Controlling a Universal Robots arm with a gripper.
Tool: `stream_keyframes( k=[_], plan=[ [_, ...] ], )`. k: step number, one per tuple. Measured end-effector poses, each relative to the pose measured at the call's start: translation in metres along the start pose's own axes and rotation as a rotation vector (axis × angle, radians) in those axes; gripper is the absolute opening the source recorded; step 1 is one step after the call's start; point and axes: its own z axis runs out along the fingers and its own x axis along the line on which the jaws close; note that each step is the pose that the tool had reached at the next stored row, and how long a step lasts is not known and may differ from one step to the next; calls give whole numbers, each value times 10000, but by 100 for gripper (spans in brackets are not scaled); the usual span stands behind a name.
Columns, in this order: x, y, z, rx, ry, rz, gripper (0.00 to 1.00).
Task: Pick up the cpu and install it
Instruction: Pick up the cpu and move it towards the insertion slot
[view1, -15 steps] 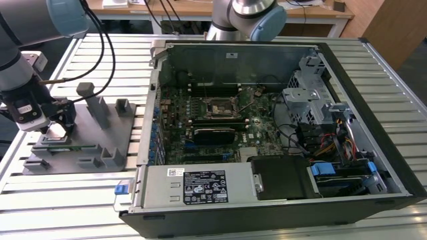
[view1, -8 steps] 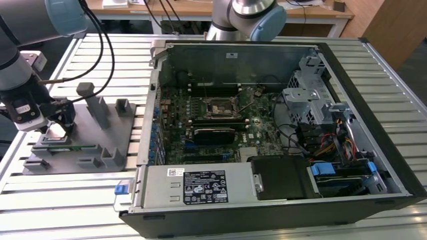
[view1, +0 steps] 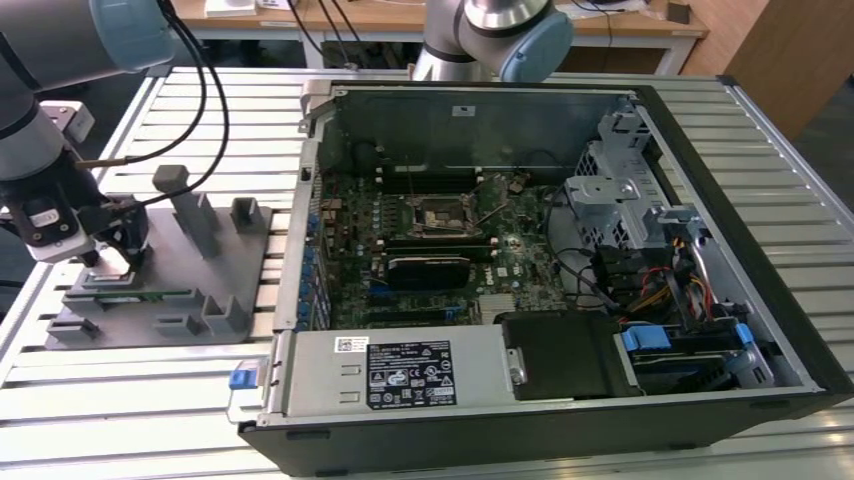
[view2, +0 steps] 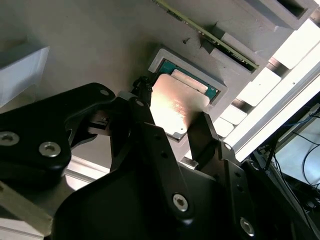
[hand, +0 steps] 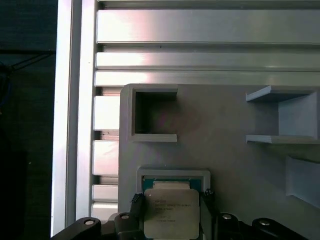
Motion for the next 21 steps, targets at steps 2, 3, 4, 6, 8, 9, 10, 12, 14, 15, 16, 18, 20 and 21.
stream_keyframes(
  k=[2, 3, 4, 6, 8, 9, 10, 12, 14, 15, 16, 18, 20, 21],
  plan=[
    [1, 1, -18, 0, 0, 0, 53],
    [1, 1, -28, -1, -1, 0, 53],
    [1, 1, -38, 0, 0, 0, 53],
    [2, 2, -62, 0, 0, 0, 53],
    [2, 3, -86, 0, -1, 0, 53],
    [3, 4, -111, 0, 0, 0, 53],
    [4, 5, -123, 0, 0, 0, 53],
    [3, 6, -146, 3, -2, -1, 53],
    [4, 7, -162, 3, -3, -1, 53],
    [5, 7, -169, 4, 0, -1, 53],
    [5, 7, -178, 4, 0, 0, 53],
    [5, 8, -198, 4, 0, 0, 53],
    [6, 9, -222, 4, 0, 0, 53],
    [7, 9, -238, 4, 0, 0, 53]
  ],
)
